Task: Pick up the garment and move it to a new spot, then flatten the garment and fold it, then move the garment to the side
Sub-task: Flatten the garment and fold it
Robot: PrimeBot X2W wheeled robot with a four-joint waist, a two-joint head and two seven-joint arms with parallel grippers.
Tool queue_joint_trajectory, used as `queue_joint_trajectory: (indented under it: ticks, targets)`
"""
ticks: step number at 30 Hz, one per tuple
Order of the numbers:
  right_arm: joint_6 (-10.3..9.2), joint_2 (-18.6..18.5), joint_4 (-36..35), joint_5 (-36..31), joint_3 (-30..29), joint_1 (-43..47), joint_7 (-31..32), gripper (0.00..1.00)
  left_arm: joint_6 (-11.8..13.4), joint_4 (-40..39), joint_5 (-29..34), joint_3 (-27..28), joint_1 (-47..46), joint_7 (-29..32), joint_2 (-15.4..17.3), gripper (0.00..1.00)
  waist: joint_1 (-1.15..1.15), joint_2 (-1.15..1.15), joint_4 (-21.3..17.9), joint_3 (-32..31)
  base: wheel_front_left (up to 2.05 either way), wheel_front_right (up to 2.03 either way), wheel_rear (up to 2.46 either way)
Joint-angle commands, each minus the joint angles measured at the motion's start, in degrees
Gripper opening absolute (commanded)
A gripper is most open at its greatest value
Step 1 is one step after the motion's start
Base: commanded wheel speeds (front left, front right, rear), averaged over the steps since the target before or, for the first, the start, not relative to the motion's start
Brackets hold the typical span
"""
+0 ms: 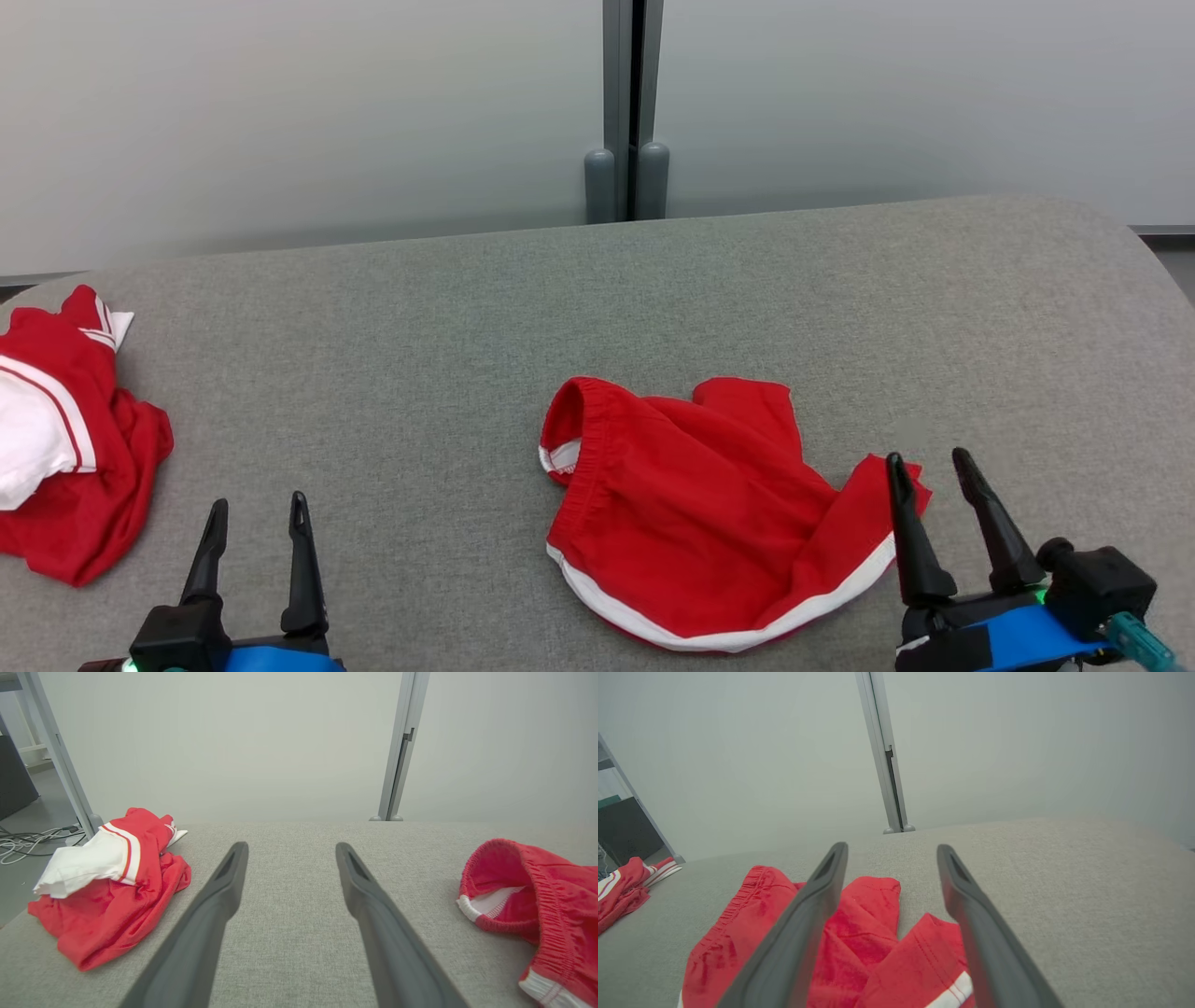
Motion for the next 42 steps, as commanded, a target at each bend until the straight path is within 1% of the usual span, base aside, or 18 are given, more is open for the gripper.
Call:
queue_joint_trajectory:
  ticks: [1,5,8,10,15,21,25,28,32,37,38,39,40,41,42]
  targets:
    - [0.03,-0.03,-0.18,-0.09,0.33,0.79,-0.21,1.0,-0.24,-0.05,0.22,0.21,-0.28,-0.15,-0.02,1.0,0.0,0.0,0.13,0.1,0.0,0.0,0.0]
    - [0.03,-0.06,0.64,-0.12,1.11,0.67,-0.21,1.0,-0.46,0.02,0.85,-0.18,-0.84,-0.15,-0.03,1.0,0.0,0.0,0.24,0.44,0.0,0.0,0.0]
    - [0.03,-0.05,1.48,-0.74,1.57,0.12,-0.21,1.0,-1.2,0.46,1.87,-2.02,-1.97,-0.15,0.32,1.0,0.0,0.0,0.3,0.71,0.0,0.0,0.0]
    - [0.03,-0.04,2.03,-1.07,1.97,-0.23,-0.21,1.0,-1.83,0.93,2.54,-4.32,-3.03,-0.15,0.88,1.0,0.0,0.0,0.25,0.87,0.0,0.0,0.0]
    - [0.03,-0.05,2.77,-1.35,3.19,-1.16,-0.21,1.0,-2.87,3.95,2.04,-13.28,-7.32,-0.15,3.0,1.0,0.0,0.0,-0.59,1.22,0.0,0.0,0.0]
    - [0.03,-0.07,3.35,-1.7,4.06,-1.83,-0.21,1.0,-2.78,10.13,-4.2,-27.5,-12.8,-0.15,7.05,1.0,0.0,0.0,-2.52,1.86,0.0,0.0,0.0]
    - [0.03,-0.07,3.2,-1.54,3.79,-1.97,-0.21,1.0,-2.79,14.9,-8.36,-34.65,-15.64,-0.15,9.6,1.0,0.0,0.0,-3.76,2.67,0.0,0.0,0.0]
    - [0.03,-0.04,3.15,-1.42,3.62,-2.35,-0.21,1.0,-2.8,18.32,-10.96,-38.84,-17.08,-0.16,10.8,1.0,0.0,0.0,-4.55,3.34,0.0,0.0,0.0]
    - [0.03,-0.05,3.18,-1.34,3.99,-2.67,-0.21,1.0,-2.79,22.9,-13.82,-42.46,-18.92,-0.16,11.34,1.0,0.0,0.0,-5.86,4.18,0.0,0.0,0.0]
    - [0.03,-0.06,3.09,-1.59,3.77,-3.06,-0.21,1.0,-2.81,28.62,-17.45,-46.58,-20.76,-0.15,10.26,1.0,0.0,0.0,-7.14,4.83,0.0,0.0,0.0]
    - [0.03,-0.05,3.12,-1.68,3.64,-3.03,-0.21,1.0,-2.8,29.61,-18.31,-47.57,-21.43,-0.14,10.07,0.98,0.0,0.0,-7.28,4.85,0.0,0.0,0.0]
    - [0.03,-0.03,3.18,-1.74,3.51,-2.96,-0.21,1.0,-2.81,30.38,-18.95,-48.27,-21.89,-0.13,10.01,0.49,0.0,0.0,-7.38,4.84,0.0,0.0,0.0]
    - [0.03,-0.05,3.21,-1.81,3.32,-2.88,-0.21,1.0,-2.81,31.04,-19.56,-48.98,-22.25,-0.08,9.97,0.1,0.0,0.0,-7.4,4.79,0.0,0.0,0.0]
    - [0.03,-0.05,3.24,-1.86,3.17,-2.76,-0.21,1.0,-2.81,31.42,-20.14,-49.4,-22.45,-0.08,9.91,0.0,0.0,0.0,-7.38,4.67,0.0,0.0,0.0]
    - [0.03,-0.04,3.25,-1.92,3.0,-2.54,-0.21,1.0,-2.8,31.56,-20.66,-49.28,-22.55,-0.08,10.01,0.0,0.0,0.0,-7.25,4.49,0.0,0.0,0.0]
